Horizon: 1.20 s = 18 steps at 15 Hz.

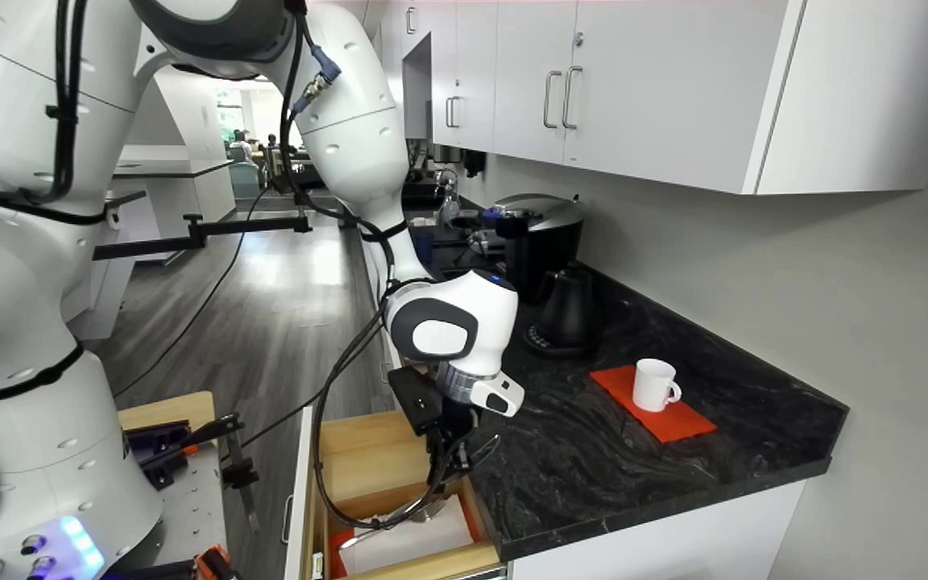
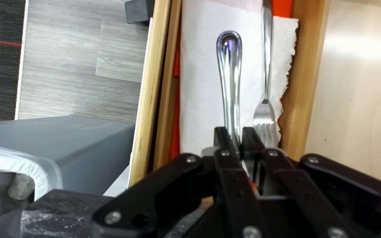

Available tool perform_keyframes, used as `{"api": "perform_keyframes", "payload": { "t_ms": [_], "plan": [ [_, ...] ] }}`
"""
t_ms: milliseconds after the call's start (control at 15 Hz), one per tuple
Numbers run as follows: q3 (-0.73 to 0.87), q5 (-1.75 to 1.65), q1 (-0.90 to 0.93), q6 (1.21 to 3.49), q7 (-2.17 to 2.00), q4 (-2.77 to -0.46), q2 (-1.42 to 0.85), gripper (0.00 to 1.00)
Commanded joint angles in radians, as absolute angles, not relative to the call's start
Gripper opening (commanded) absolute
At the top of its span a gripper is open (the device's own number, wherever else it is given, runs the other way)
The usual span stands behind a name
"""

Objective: Place the folk and knife in the drawer

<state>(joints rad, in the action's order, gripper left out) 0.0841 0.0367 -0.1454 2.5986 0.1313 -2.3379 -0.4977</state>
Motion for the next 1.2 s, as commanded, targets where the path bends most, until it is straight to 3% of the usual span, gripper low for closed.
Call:
{"api": "perform_keyframes", "payload": {
  "t_ms": [0,733,1133],
  "plan": [
    [0.084,0.029,-0.144,2.614,0.119,-2.453,-0.389,0.06],
    [0.088,0.032,-0.14,2.625,0.119,-2.66,-0.256,0.06],
    [0.088,0.03,-0.139,2.595,0.114,-2.589,-0.305,0.06]
  ]
}}
